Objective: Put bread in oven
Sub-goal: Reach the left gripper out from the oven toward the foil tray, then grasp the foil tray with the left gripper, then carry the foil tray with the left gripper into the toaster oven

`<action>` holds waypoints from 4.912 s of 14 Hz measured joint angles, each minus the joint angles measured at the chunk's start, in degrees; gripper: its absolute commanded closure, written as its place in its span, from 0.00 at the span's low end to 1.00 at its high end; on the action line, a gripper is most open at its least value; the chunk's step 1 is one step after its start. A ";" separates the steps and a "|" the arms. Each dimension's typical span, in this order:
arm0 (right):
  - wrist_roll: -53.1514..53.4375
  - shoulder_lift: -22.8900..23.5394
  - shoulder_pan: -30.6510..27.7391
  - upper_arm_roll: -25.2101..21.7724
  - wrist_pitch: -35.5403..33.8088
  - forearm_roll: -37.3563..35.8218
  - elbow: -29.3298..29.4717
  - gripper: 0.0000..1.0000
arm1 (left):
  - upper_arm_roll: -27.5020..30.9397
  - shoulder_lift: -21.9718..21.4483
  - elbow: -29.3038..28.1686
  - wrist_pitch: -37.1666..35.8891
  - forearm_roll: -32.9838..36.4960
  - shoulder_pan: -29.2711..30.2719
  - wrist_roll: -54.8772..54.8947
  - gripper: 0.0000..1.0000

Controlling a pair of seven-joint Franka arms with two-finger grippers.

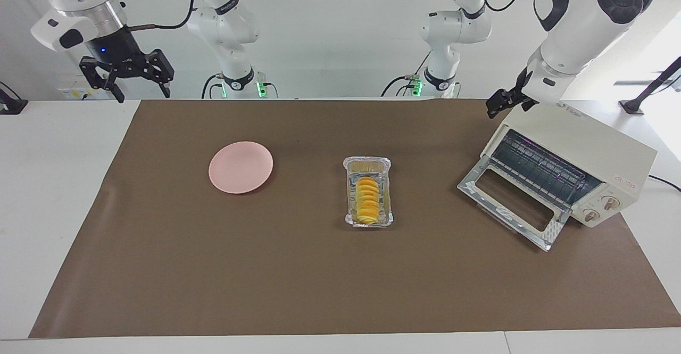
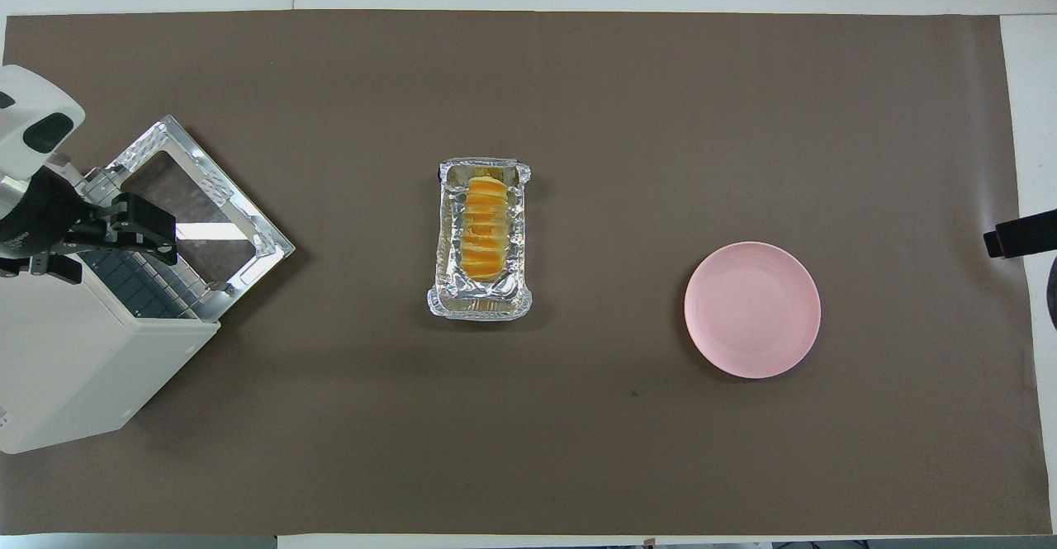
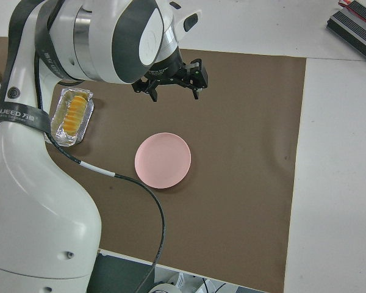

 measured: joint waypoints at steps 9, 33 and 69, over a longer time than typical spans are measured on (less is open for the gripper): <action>0.00 -0.04 0.03 -0.73 -2.49 0.01 0.05 0.00 | 0.00 0.00 0.00 0.00 0.00 0.00 0.00 0.00; 0.00 -0.84 0.04 -0.72 -3.00 0.01 0.05 0.00 | -1.80 23.47 -3.13 43.97 1.40 -33.13 -31.46 0.30; 0.00 -0.84 0.04 -0.72 -3.00 0.01 0.04 0.00 | 5.96 19.59 2.00 24.84 1.75 -2.21 -36.39 1.00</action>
